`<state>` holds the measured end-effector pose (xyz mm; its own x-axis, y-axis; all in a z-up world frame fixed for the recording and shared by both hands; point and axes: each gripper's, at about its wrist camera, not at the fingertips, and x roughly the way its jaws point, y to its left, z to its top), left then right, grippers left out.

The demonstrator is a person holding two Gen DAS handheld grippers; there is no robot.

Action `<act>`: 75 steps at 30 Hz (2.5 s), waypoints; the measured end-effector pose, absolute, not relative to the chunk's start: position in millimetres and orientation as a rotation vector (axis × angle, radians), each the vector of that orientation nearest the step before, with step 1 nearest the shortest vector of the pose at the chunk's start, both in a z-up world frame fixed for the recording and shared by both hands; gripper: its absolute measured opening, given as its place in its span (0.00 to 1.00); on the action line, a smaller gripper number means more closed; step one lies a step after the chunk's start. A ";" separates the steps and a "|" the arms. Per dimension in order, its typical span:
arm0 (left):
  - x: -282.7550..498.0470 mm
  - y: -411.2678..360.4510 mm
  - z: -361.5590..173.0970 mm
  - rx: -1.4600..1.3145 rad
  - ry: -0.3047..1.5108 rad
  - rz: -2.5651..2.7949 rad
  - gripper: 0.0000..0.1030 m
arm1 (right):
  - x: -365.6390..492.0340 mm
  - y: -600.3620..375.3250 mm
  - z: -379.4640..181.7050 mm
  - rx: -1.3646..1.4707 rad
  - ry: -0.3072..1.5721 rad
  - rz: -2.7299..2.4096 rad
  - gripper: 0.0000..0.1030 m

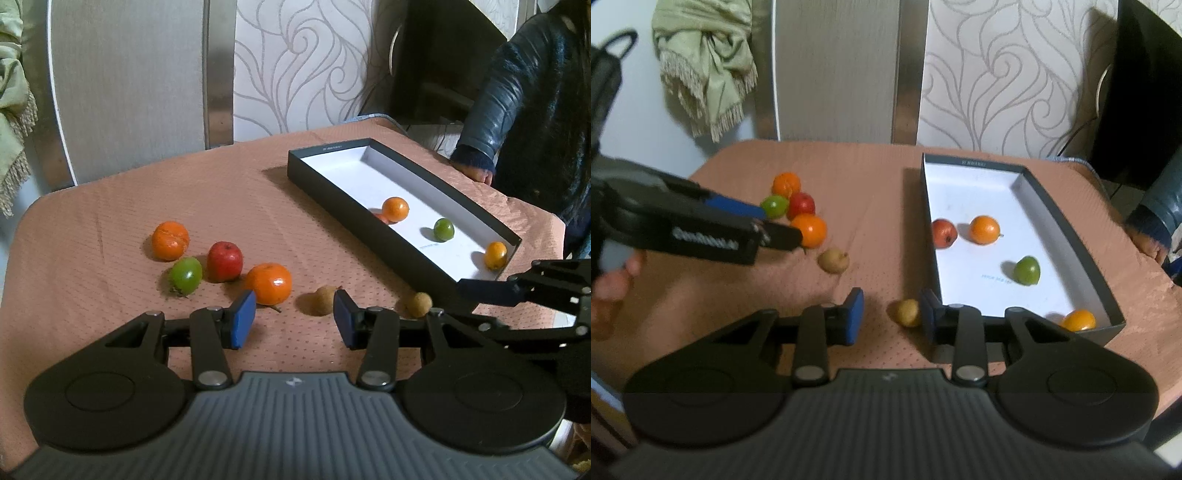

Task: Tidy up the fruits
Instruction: 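Close the right tool on the small yellow fruit while the left tool approaches the brown fruit, then close the left tool on the small brown round fruit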

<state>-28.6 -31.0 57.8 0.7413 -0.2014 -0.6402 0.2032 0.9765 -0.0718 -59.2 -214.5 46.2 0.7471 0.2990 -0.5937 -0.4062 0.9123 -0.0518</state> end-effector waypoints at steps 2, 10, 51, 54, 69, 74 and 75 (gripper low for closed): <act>-28.6 -28.1 57.6 0.008 0.700 -0.219 0.51 | -55.7 -211.4 42.1 -0.187 0.629 0.378 0.34; -28.7 -18.6 57.4 0.023 0.705 -0.226 0.51 | -45.5 -201.8 33.2 -0.187 0.663 0.312 0.33; -23.5 -11.0 56.2 0.042 0.688 -0.339 0.51 | -38.1 -187.7 16.9 -0.130 0.766 0.290 0.27; -24.1 -17.6 56.8 0.048 0.686 -0.353 0.51 | -39.5 -193.9 17.5 -0.113 0.770 0.300 0.27; -9.4 -59.2 36.6 0.072 0.724 -0.399 0.51 | -60.3 -218.0 45.6 -0.129 0.734 0.373 0.27; 3.8 -62.6 26.3 0.070 0.737 -0.367 0.50 | -69.8 -217.7 59.8 -0.186 0.716 0.420 0.27; 6.4 -62.6 24.0 0.068 0.741 -0.358 0.49 | -71.3 -218.0 62.3 -0.188 0.712 0.425 0.27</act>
<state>6.4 -62.6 24.0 0.6803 -0.2952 -0.6709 0.3427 0.9372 -0.0649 -71.3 -218.0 62.3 0.6767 0.3122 -0.6668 -0.4384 0.8985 -0.0243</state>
